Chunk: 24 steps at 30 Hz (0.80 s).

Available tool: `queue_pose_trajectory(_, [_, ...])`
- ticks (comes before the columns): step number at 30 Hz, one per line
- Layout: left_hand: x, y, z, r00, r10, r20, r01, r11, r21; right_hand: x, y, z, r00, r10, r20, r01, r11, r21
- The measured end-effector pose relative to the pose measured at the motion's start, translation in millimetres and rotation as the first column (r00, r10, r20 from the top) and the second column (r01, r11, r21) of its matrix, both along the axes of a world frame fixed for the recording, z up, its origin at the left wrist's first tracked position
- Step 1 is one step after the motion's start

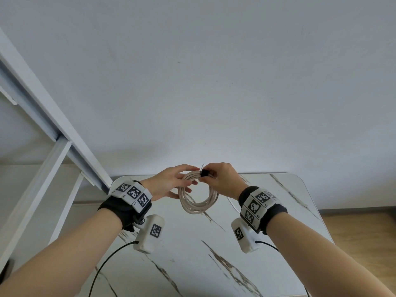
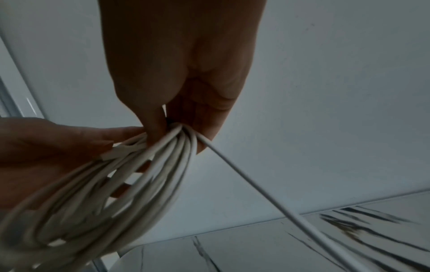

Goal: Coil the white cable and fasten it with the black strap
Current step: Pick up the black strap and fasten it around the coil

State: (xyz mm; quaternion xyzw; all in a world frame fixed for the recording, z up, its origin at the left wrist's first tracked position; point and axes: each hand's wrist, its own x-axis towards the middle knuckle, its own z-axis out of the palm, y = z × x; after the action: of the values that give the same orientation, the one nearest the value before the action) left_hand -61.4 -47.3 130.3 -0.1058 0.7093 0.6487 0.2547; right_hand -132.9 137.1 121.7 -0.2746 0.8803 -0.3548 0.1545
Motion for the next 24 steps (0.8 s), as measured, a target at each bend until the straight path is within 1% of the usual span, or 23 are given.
queue_pose_trajectory(4, [-3, -1, 2, 1.0, 0.007, -0.016, -0.007, 1.0, -0.006, -2, 4, -7, 0.985, -0.062, 0.163, 0.073, 0.996, -0.06])
queue_pose_trajectory(7, [-3, -6, -1, 0.998, 0.051, -0.019, -0.051, 0.999, 0.006, -6, 8, -10, 0.962, -0.066, 0.263, 0.073, 0.997, -0.017])
queue_pose_trajectory(11, [-2, -15, -10, 0.988, 0.155, -0.006, -0.154, 0.985, 0.077, -2, 13, -9, 0.926, -0.087, 0.367, 0.081, 0.996, 0.031])
queue_pose_trajectory(14, [-2, -18, -17, 0.968, 0.252, 0.008, -0.252, 0.963, 0.095, 4, 10, -13, 0.846, -0.121, 0.519, 0.138, 0.99, 0.006])
queue_pose_trajectory(16, [0, -18, -22, 0.951, 0.307, 0.024, -0.308, 0.946, 0.106, 8, 6, -19, 0.791, -0.147, 0.594, 0.206, 0.978, -0.032])
queue_pose_trajectory(20, [5, -17, -40, 0.934, 0.353, 0.058, -0.357, 0.929, 0.102, 17, -2, -40, 0.698, -0.2, 0.688, 0.352, 0.932, -0.086])
queue_pose_trajectory(24, [13, -16, -73, 0.918, 0.374, 0.13, -0.387, 0.917, 0.094, 28, -8, -66, 0.601, -0.291, 0.744, 0.469, 0.883, -0.034])
